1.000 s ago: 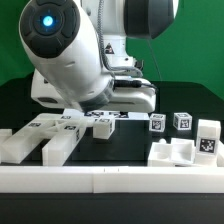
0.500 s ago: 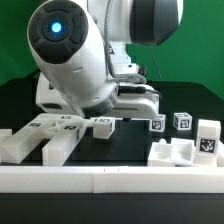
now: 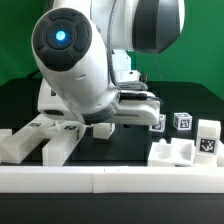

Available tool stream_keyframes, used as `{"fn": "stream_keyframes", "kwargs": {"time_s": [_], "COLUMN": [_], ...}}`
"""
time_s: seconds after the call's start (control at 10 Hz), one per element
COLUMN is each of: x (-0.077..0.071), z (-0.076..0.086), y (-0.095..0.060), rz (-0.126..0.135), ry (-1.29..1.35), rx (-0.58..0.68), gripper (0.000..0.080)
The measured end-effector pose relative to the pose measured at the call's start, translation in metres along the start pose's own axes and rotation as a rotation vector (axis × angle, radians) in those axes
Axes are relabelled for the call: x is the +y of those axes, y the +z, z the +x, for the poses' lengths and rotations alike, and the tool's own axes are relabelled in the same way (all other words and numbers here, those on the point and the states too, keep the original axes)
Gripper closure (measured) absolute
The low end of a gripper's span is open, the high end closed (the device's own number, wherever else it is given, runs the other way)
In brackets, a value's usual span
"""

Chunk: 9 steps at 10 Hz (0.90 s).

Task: Assemble chair

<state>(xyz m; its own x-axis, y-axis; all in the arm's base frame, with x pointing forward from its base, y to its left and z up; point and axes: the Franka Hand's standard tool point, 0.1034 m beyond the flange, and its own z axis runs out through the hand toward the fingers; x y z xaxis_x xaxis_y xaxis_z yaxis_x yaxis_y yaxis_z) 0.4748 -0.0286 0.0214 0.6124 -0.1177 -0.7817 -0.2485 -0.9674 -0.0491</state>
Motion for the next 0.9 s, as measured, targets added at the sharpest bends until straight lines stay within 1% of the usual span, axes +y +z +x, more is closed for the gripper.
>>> {"fn": "stream_keyframes", "kwargs": {"time_s": [0.3, 0.7, 0.8, 0.9], "x": [0.0011, 0.0025, 0.0029, 0.003], "z": [0.0045, 0.005, 0.0051, 0.0051], "y": [0.0035, 0.0055, 0.0055, 0.0055], "rz": [-0.002, -0.001, 0.0, 0.0], "ry": [0.002, 0.004, 0.005, 0.005], "rx": [0.008, 0.004, 0.004, 0.004], "gripper": [0.015, 0.015, 0.0263, 0.0411]}}
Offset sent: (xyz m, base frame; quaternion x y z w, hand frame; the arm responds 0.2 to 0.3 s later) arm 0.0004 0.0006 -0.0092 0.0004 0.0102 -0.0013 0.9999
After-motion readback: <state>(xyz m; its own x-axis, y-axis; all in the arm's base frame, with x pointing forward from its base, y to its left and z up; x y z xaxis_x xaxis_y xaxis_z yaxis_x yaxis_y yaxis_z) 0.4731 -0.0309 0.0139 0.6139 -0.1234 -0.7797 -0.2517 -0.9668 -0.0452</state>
